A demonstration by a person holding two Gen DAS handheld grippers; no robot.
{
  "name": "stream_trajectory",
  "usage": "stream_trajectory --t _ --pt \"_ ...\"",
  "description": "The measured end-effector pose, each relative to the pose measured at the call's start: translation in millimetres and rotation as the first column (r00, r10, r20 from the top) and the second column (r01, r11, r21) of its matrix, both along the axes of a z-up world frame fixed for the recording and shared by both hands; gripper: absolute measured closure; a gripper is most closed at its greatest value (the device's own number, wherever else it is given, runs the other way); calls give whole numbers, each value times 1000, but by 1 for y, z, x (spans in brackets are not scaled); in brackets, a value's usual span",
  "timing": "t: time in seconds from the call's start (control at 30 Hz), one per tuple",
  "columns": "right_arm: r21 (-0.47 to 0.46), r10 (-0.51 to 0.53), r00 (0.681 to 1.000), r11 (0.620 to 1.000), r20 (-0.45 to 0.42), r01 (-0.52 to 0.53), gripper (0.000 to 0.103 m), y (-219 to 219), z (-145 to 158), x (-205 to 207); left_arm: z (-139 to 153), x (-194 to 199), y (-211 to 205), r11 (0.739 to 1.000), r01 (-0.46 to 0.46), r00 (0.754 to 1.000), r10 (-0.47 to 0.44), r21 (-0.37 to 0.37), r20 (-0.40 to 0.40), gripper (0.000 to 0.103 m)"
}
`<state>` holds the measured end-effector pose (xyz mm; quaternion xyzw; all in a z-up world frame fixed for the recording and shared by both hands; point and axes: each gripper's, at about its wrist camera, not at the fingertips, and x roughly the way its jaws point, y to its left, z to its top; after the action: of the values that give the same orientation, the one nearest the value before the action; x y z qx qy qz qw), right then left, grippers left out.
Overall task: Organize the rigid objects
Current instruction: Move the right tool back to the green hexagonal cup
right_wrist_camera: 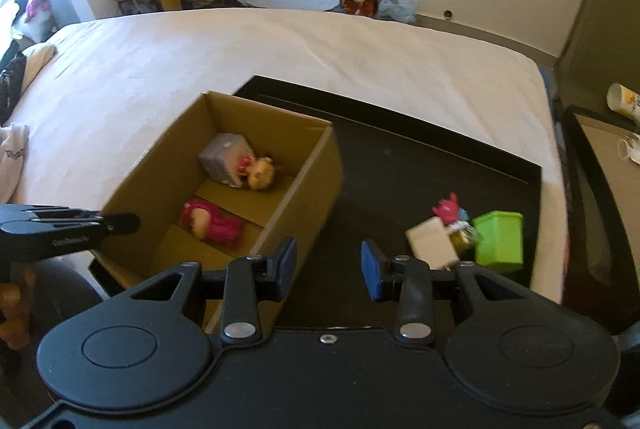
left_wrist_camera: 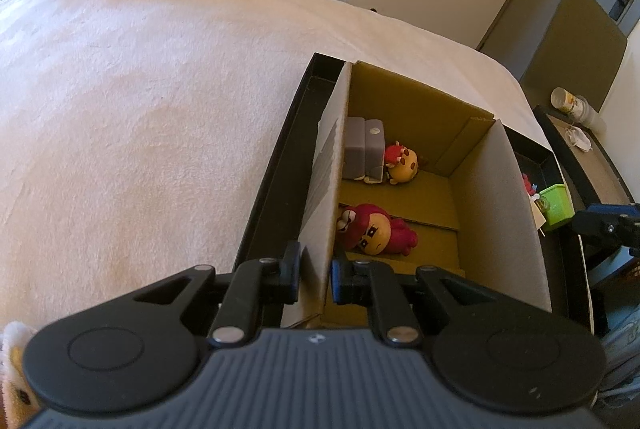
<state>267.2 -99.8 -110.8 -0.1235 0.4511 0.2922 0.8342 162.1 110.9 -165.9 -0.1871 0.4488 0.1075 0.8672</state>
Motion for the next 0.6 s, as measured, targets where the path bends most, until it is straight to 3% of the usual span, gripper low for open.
stream_trajectory --t 0.6 --pt "-48 -90 995 995 33 92 65 -46 -35 24 1 2 -5 1000 2 1000 -2 31 -9 91"
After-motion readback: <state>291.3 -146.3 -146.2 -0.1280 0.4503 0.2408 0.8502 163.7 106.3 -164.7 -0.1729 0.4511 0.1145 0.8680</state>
